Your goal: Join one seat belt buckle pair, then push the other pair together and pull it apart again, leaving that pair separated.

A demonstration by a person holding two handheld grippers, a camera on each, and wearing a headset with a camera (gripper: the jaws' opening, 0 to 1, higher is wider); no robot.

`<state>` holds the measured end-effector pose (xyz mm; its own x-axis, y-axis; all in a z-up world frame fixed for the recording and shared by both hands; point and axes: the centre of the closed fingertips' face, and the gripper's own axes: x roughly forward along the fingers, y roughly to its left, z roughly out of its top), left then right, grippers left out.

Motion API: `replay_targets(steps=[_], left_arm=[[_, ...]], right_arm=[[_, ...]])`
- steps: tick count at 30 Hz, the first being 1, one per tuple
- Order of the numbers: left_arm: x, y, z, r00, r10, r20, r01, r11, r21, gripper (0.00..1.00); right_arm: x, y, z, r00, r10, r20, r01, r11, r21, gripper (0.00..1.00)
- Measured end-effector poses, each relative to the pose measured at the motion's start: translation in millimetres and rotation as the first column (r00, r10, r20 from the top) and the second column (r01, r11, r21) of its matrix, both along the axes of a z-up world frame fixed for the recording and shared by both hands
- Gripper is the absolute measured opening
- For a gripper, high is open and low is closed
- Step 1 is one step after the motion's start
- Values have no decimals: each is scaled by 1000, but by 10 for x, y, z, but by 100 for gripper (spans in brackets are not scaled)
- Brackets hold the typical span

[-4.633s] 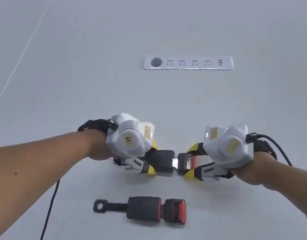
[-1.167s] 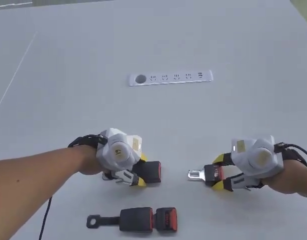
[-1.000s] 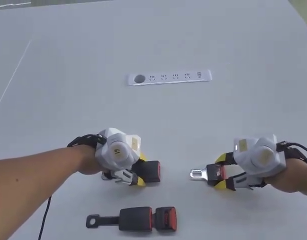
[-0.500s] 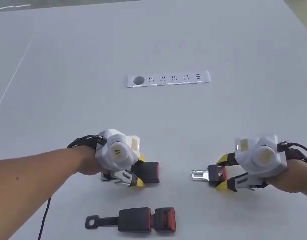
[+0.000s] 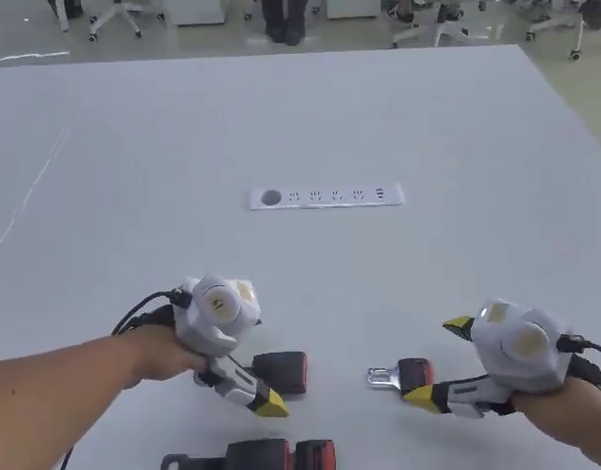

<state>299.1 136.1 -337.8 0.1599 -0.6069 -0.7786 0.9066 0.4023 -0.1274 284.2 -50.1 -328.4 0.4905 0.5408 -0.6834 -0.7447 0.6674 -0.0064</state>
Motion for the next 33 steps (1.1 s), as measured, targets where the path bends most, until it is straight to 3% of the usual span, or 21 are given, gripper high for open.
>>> replay_targets(steps=[3,6,9,12,16,19,21,25,31,33], left_arm=[[65,42,148,995,86,41,-84,995,-45,98],[84,86,310,984,170,58,-163,981,-103,100],[104,176,463,964,248,98,-232,961,-147,100],[72,275,612,941,316,120,-290,938,-190,100],[-30,448,774,911,391,131,-354,905,-238,100],[-143,587,858,887,445,122,-401,874,-274,100],[-236,696,865,876,464,129,-421,868,-264,100],[-384,875,954,831,548,94,-497,808,-317,100],[-680,1119,1042,795,598,100,-536,771,-343,100],[-771,1218,1077,771,631,82,-565,739,-368,100]], right_arm=[[49,-18,142,995,-88,54,87,996,32,82],[69,-36,279,981,-171,87,165,984,71,83],[54,-48,407,966,-229,117,219,971,93,83],[13,-22,484,961,-243,134,230,967,107,83],[-78,6,583,952,-266,150,250,961,121,84],[-172,-3,663,943,-284,172,266,956,123,85],[-227,-20,693,938,-302,172,282,950,132,86],[-360,-23,778,929,-322,184,298,943,149,86],[-578,-32,859,919,-337,206,308,938,160,87],[-659,-38,893,914,-346,212,315,934,168,88]])
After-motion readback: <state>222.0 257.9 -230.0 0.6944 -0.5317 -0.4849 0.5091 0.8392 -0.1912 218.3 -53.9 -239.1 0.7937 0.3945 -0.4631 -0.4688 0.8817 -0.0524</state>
